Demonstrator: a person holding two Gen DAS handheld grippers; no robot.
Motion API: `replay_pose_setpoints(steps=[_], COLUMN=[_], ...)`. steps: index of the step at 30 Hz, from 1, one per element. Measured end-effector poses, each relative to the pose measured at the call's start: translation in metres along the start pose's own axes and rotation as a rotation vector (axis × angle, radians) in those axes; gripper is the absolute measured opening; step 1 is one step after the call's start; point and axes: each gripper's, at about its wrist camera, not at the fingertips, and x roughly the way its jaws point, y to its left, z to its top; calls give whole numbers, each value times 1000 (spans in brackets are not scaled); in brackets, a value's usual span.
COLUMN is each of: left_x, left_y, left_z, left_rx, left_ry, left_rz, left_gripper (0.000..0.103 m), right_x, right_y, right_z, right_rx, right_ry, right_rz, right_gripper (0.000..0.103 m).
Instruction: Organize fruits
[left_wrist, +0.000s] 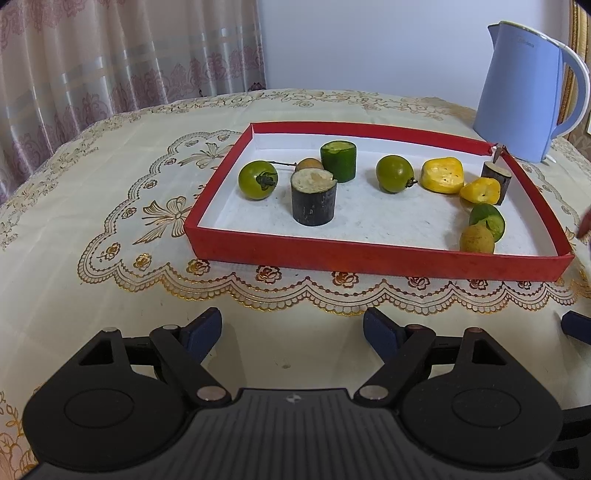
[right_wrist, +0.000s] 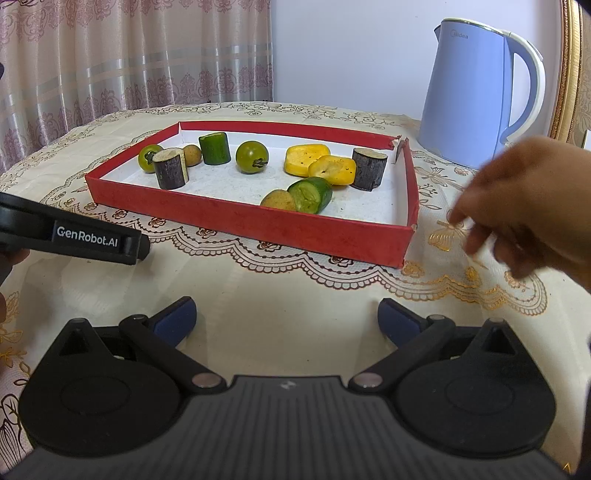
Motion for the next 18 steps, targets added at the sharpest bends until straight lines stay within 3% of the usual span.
replay_pose_setpoints(steps=[18], left_x=[4], left_y=[5], left_z=[3], left_rx=[-12], left_ry=[6], left_rz=[-5], left_gripper=[84], right_x=[0], right_y=[-1], right_z=[0], right_rx=[0], right_ry=[0], right_rz=[0], right_gripper=[103])
